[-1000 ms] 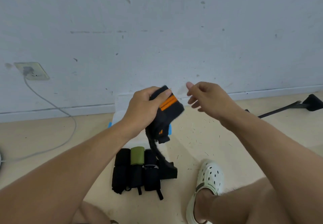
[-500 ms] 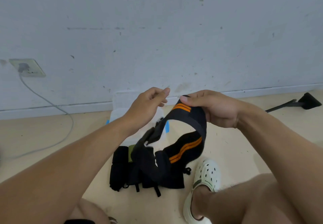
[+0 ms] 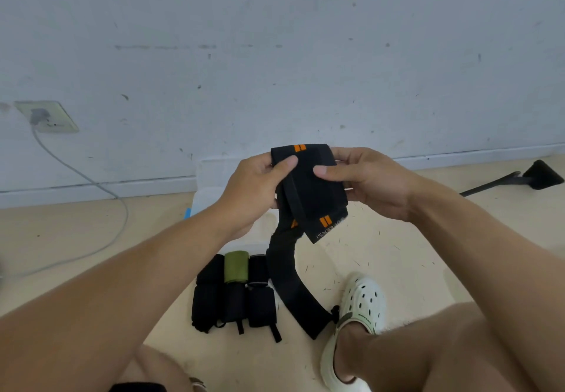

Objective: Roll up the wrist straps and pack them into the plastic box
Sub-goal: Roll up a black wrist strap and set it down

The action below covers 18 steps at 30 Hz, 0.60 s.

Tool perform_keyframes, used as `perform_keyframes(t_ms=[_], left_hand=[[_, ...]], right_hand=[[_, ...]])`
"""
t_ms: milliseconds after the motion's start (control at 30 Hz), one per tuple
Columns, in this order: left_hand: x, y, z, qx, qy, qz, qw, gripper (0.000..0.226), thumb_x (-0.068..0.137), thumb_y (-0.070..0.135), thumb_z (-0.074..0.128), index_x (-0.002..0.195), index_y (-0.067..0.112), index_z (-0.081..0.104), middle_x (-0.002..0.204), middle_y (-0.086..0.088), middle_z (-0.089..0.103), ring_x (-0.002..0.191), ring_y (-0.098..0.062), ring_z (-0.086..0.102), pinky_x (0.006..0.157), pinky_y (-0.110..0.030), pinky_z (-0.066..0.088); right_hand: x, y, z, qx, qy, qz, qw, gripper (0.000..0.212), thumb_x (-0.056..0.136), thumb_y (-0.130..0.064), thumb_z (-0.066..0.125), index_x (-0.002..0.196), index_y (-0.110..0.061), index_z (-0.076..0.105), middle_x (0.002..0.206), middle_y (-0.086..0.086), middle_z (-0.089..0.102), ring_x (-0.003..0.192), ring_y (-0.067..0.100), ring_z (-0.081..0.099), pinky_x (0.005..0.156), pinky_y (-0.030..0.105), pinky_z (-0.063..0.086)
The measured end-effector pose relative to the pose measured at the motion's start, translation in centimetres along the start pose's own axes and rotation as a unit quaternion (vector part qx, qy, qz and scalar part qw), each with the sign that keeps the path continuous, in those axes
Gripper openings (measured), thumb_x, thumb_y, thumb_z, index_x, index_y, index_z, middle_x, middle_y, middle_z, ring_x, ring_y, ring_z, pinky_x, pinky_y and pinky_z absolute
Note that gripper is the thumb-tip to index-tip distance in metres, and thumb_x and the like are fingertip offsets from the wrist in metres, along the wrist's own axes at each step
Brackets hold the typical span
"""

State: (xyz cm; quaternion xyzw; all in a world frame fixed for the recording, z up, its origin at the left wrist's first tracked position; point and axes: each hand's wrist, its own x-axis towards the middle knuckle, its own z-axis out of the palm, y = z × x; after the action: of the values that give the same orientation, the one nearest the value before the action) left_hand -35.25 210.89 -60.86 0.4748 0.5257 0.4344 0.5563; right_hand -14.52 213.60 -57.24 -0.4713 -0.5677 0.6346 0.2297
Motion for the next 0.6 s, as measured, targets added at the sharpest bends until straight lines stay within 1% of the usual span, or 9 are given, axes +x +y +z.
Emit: perform_keyframes(t_ms=[67, 133, 233, 333, 367, 400, 467, 533, 600], left_hand=[[0.3, -0.1, -0.1, -0.037, 0.042, -0.013, 0.998, 0.026, 0.108, 0.029, 0.056, 0.125, 0.016, 0.072, 0.110, -0.003, 0.079, 0.098, -0.023, 0.078, 0.077, -0.042, 0.066], [0.6, -0.1, -0.3, -0.085, 0.069, -0.038, 0.993, 0.027, 0.108, 0.029, 0.056, 0.123, 0.014, 0.072, 0.111, -0.003, 0.079, 0.098, -0.023, 0.078, 0.074, -0.039, 0.065], [0.8, 0.1, -0.7, -0.137, 0.085, -0.076, 0.984, 0.026, 0.108, 0.028, 0.056, 0.121, 0.012, 0.071, 0.112, -0.004, 0.078, 0.100, -0.023, 0.077, 0.076, -0.036, 0.065], [1.2, -0.2, -0.9, -0.110, 0.095, -0.098, 0.985, 0.025, 0.106, 0.028, 0.061, 0.126, 0.014, 0.065, 0.115, -0.006, 0.076, 0.100, -0.023, 0.076, 0.074, -0.034, 0.063], [1.3, -0.5, -1.0, -0.071, 0.096, -0.097, 0.988, 0.028, 0.104, 0.029, 0.063, 0.130, 0.018, 0.061, 0.118, -0.005, 0.074, 0.103, -0.021, 0.074, 0.079, -0.035, 0.062], [1.3, -0.7, -1.1, -0.014, 0.093, -0.084, 0.992, 0.031, 0.102, 0.029, 0.066, 0.132, 0.024, 0.059, 0.122, -0.002, 0.071, 0.108, -0.018, 0.070, 0.088, -0.037, 0.060], [1.2, -0.7, -1.1, 0.071, 0.065, -0.045, 0.994, 0.026, 0.100, 0.028, 0.067, 0.125, 0.031, 0.066, 0.127, 0.007, 0.069, 0.118, -0.013, 0.065, 0.107, -0.040, 0.051], [0.6, 0.1, -0.6, 0.055, 0.016, -0.023, 0.998, 0.019, 0.104, 0.035, 0.061, 0.115, 0.026, 0.074, 0.117, 0.008, 0.076, 0.113, -0.010, 0.069, 0.105, -0.037, 0.051], [-0.2, 0.9, 0.1, 0.012, -0.037, -0.017, 0.999, 0.030, 0.103, 0.046, 0.057, 0.113, 0.022, 0.073, 0.108, 0.007, 0.078, 0.105, -0.010, 0.072, 0.096, -0.034, 0.056]], right_hand=[[0.1, 0.3, 0.0, -0.053, 0.002, 0.013, 0.999, 0.026, 0.095, -0.021, 0.072, 0.120, -0.014, 0.073, 0.115, 0.007, 0.078, 0.106, 0.021, 0.075, 0.099, 0.040, 0.057], [0.0, 0.8, 0.1, -0.132, -0.031, 0.041, 0.990, 0.025, 0.093, -0.023, 0.076, 0.118, -0.018, 0.075, 0.113, 0.001, 0.079, 0.108, 0.018, 0.075, 0.103, 0.036, 0.053], [0.0, 1.3, 0.3, -0.216, -0.078, 0.095, 0.969, 0.019, 0.093, -0.024, 0.077, 0.112, -0.023, 0.078, 0.109, -0.004, 0.080, 0.107, 0.017, 0.074, 0.097, 0.031, 0.052], [-0.1, 0.9, 0.0, -0.163, -0.094, 0.090, 0.978, 0.022, 0.093, -0.016, 0.074, 0.115, -0.016, 0.076, 0.112, 0.003, 0.079, 0.107, 0.020, 0.075, 0.093, 0.033, 0.056], [-0.2, 0.7, 0.0, -0.128, -0.098, 0.075, 0.984, 0.026, 0.091, -0.016, 0.074, 0.117, -0.013, 0.075, 0.114, 0.007, 0.079, 0.108, 0.023, 0.075, 0.095, 0.034, 0.057], [-0.3, 0.4, 0.0, -0.093, -0.098, 0.058, 0.989, 0.030, 0.088, -0.018, 0.074, 0.117, -0.011, 0.074, 0.115, 0.010, 0.078, 0.107, 0.024, 0.075, 0.094, 0.034, 0.057], [-0.4, -0.1, 0.2, -0.035, -0.072, 0.028, 0.996, 0.037, 0.082, -0.027, 0.074, 0.115, -0.009, 0.075, 0.109, 0.011, 0.078, 0.098, 0.022, 0.074, 0.085, 0.029, 0.057], [-0.1, -0.3, 0.5, 0.000, -0.025, 0.013, 1.000, 0.048, 0.081, -0.036, 0.074, 0.116, -0.004, 0.075, 0.103, 0.013, 0.077, 0.090, 0.022, 0.071, 0.079, 0.028, 0.054], [0.1, -0.3, 0.6, 0.024, 0.027, 0.011, 0.999, 0.056, 0.082, -0.040, 0.074, 0.120, 0.000, 0.071, 0.109, 0.022, 0.075, 0.092, 0.027, 0.068, 0.083, 0.035, 0.051]])
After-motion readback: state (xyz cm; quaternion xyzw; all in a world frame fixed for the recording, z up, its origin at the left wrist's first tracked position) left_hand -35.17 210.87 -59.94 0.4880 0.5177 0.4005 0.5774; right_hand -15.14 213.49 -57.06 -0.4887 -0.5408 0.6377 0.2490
